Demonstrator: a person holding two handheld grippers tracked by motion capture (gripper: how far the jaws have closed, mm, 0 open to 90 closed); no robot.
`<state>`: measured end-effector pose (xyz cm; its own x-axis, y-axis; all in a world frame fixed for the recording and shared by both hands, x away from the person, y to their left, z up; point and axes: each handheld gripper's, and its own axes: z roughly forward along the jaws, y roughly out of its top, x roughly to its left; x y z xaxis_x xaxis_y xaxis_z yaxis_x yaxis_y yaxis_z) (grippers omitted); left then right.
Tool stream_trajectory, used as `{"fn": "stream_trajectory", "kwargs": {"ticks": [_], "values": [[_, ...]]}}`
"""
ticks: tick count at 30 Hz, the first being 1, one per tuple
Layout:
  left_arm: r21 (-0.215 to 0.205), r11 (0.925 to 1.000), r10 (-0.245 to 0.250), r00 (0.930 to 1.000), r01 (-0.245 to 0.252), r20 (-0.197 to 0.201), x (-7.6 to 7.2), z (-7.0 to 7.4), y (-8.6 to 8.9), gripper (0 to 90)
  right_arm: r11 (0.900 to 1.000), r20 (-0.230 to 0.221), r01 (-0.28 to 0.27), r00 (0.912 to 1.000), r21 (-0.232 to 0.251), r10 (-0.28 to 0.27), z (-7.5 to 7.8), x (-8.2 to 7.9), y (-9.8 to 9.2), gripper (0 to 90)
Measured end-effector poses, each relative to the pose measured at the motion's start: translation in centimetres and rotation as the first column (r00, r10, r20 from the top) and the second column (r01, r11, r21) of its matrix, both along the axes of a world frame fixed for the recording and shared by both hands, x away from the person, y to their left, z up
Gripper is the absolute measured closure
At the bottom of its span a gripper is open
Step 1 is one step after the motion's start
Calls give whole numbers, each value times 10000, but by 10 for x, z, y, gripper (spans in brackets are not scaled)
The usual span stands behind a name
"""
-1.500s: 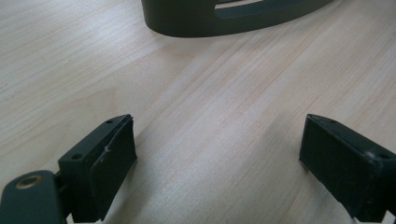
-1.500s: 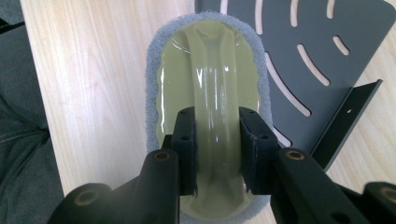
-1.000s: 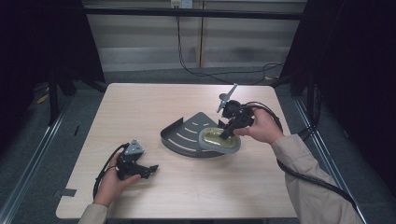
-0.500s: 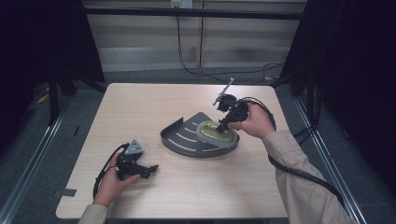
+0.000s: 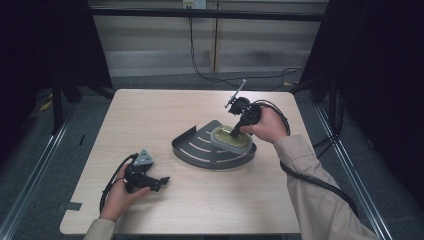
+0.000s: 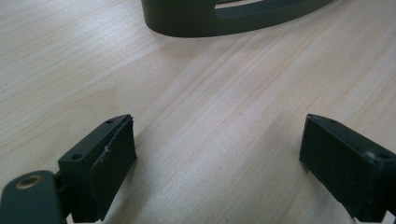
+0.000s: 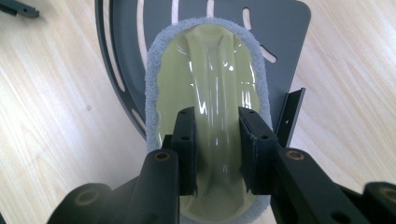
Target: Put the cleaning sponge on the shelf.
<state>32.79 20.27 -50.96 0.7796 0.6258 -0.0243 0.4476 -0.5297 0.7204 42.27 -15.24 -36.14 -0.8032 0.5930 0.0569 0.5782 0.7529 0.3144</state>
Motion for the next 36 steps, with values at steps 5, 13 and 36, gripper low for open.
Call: {"fn": "stream_trajectory", "kwargs": {"ticks": [5, 13, 36], "values": [[2, 10000, -3, 10000, 3, 1, 0, 0, 0, 101, 9995, -9, 299, 9996, -62, -299, -2, 6, -1, 707], [11, 10000, -4, 10000, 4, -9, 0, 0, 0, 100, 9972, -4, 750, 9972, -48, -750, -11, 12, -1, 706], [29, 10000, -5, 10000, 5, -16, 0, 0, 0, 96, 9867, -30, 1624, 9867, -73, -1624, -35, 24, 1, 705]]}}
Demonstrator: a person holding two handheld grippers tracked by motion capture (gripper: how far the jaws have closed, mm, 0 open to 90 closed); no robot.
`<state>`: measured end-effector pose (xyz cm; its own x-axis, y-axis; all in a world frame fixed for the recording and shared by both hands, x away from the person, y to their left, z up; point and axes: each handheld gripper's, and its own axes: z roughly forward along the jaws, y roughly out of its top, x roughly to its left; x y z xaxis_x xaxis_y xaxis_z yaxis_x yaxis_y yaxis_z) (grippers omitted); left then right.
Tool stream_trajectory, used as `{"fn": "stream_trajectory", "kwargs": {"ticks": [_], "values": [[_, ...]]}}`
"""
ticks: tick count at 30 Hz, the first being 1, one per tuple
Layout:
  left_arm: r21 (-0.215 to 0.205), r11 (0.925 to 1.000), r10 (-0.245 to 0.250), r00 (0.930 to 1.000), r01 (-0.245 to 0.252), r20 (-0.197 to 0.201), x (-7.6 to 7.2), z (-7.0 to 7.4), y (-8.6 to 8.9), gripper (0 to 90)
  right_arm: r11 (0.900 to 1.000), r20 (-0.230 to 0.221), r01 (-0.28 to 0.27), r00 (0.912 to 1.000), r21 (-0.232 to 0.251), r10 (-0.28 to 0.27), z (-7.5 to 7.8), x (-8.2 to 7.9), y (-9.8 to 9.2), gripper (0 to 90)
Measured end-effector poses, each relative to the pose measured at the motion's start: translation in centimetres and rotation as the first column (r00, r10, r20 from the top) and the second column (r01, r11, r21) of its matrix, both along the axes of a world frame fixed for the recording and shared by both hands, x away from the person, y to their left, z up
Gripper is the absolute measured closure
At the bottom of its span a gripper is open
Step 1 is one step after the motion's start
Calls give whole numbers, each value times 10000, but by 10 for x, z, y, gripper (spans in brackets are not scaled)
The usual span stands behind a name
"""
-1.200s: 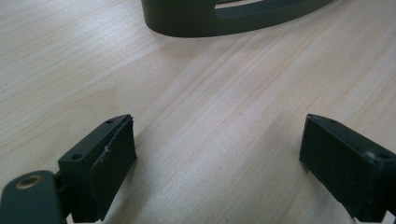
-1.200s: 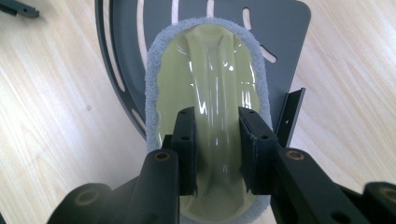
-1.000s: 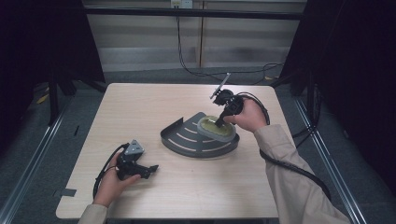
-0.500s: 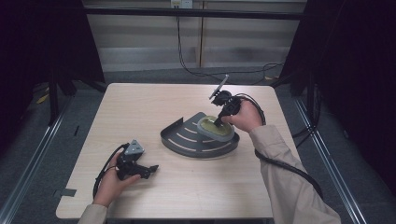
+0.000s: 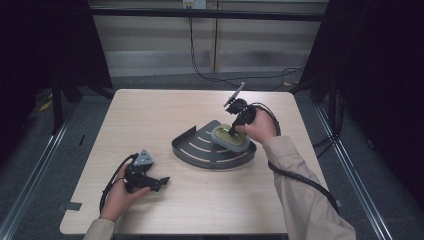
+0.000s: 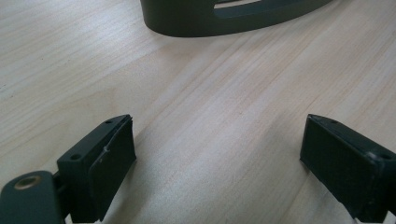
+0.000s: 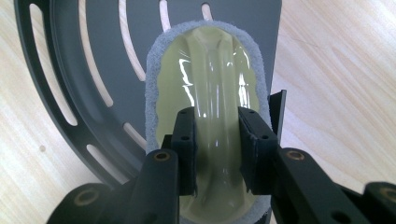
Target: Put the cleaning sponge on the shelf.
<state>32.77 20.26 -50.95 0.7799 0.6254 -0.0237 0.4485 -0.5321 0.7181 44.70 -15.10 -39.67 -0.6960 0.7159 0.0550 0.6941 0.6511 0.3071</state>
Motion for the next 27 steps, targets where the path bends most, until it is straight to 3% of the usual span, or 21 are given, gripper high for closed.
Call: {"fn": "stream_trajectory", "kwargs": {"ticks": [12, 27], "values": [[7, 10000, 2, 10000, -2, 20, 0, 0, 0, 95, 9997, -21, 251, 9997, -35, -251, -11, -3, -1, 704], [4, 10000, 5, 10000, -5, 29, 0, 0, 0, 95, 9990, -427, 388, 9983, -212, -397, -26, -5, -6, 700]]}}
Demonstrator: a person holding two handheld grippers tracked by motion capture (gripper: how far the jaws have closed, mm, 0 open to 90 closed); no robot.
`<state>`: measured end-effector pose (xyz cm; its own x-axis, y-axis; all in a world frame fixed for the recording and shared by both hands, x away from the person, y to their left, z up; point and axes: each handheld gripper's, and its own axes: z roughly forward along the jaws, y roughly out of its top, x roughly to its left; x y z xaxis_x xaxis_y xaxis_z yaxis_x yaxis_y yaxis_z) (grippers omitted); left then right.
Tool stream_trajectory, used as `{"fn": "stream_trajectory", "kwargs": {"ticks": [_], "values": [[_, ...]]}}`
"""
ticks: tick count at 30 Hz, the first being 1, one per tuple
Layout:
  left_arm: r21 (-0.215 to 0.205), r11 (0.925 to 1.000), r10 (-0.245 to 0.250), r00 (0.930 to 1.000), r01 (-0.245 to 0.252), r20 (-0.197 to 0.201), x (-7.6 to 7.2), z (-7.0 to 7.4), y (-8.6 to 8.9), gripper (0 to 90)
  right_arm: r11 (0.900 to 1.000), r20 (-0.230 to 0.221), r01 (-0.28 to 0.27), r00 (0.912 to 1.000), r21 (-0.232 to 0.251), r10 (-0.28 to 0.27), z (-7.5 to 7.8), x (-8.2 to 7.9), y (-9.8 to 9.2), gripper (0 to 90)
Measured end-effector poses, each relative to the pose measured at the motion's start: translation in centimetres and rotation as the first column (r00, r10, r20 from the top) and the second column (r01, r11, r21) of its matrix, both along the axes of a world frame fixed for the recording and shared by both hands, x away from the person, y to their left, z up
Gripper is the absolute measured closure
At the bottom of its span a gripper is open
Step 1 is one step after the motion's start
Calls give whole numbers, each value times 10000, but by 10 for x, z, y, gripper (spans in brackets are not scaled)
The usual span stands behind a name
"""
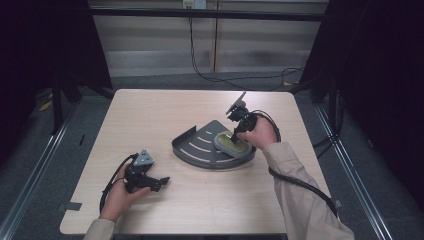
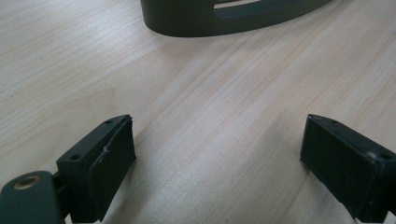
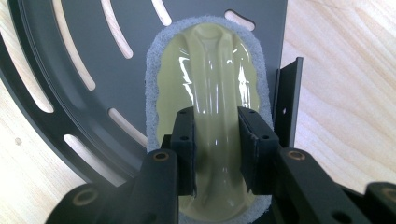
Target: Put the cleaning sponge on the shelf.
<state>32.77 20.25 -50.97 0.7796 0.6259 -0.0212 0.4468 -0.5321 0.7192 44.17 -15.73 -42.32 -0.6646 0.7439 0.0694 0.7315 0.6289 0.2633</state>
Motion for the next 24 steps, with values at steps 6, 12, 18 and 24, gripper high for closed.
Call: {"fn": "stream_trajectory", "kwargs": {"ticks": [6, 12, 18, 24], "values": [[2, 10000, -3, 10000, 3, 2, 0, 0, 0, 95, 9996, -106, -79, 9999, -256, 77, -3, -1, 0, 697], [-1, 10000, 0, 10000, 0, -1, 0, 0, 0, 95, 9991, -186, -92, 9998, -404, 85, -3, -1, 0, 694], [6, 10000, -2, 10000, 2, 6, 0, 0, 0, 95, 9989, -274, -24, 9996, -470, 12, -3, -1, -2, 692], [0, 10000, -1, 10000, 1, 1, 0, 0, 0, 95, 9988, -348, -66, 9994, -475, 50, -3, -2, -2, 701]]}}
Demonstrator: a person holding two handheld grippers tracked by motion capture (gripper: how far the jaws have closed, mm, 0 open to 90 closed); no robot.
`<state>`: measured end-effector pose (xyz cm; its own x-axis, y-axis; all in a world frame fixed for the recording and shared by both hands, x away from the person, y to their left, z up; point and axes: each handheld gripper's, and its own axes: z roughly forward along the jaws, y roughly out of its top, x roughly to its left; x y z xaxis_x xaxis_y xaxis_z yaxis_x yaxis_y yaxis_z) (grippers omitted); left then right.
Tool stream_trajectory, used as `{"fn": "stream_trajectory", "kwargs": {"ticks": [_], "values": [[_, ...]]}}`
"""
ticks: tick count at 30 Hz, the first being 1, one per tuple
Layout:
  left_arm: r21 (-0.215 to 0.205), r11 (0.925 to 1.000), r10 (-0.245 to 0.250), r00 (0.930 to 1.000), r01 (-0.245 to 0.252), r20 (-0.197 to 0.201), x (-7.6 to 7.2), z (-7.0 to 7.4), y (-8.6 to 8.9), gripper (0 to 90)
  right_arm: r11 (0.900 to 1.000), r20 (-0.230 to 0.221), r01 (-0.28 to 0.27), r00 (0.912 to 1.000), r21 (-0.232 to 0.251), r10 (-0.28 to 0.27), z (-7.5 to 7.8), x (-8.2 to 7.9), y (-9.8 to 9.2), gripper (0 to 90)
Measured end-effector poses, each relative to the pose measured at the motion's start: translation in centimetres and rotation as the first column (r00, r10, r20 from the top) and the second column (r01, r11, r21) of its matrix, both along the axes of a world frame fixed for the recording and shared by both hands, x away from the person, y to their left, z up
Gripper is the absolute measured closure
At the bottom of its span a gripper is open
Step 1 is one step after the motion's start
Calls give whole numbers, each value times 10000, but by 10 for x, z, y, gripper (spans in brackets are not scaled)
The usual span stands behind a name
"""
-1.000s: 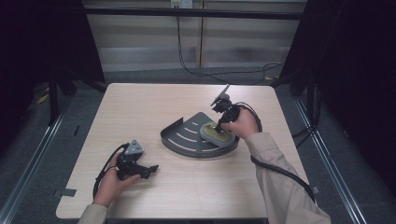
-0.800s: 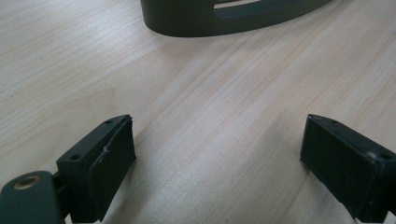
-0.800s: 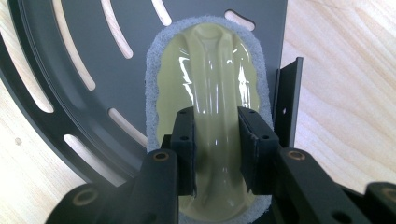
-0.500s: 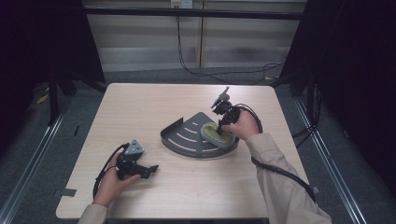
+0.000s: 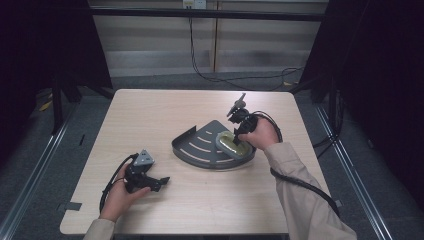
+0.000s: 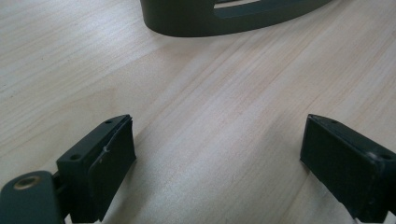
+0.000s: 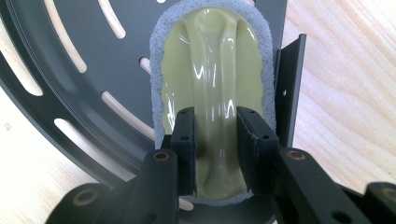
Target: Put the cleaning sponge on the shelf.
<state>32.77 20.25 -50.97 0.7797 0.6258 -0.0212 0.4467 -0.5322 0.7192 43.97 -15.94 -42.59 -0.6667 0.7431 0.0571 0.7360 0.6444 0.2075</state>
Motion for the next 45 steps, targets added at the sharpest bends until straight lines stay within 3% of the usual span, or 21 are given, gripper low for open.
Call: {"fn": "stream_trajectory", "kwargs": {"ticks": [29, 35, 45], "values": [[-8, 10000, 6, 10000, -6, 0, 0, 0, 0, 95, 9998, -71, 145, 9999, -95, -146, 1, -3, -2, 695], [2, 10000, 0, 10000, 0, -3, 0, 0, 0, 95, 9999, 71, 145, 9999, -41, -145, 5, -4, -2, 628], [1, 10000, -2, 10000, 2, -1, 0, 0, 0, 95, 9996, 296, 278, 9992, -24, -277, 12, -8, -4, 435]]}}
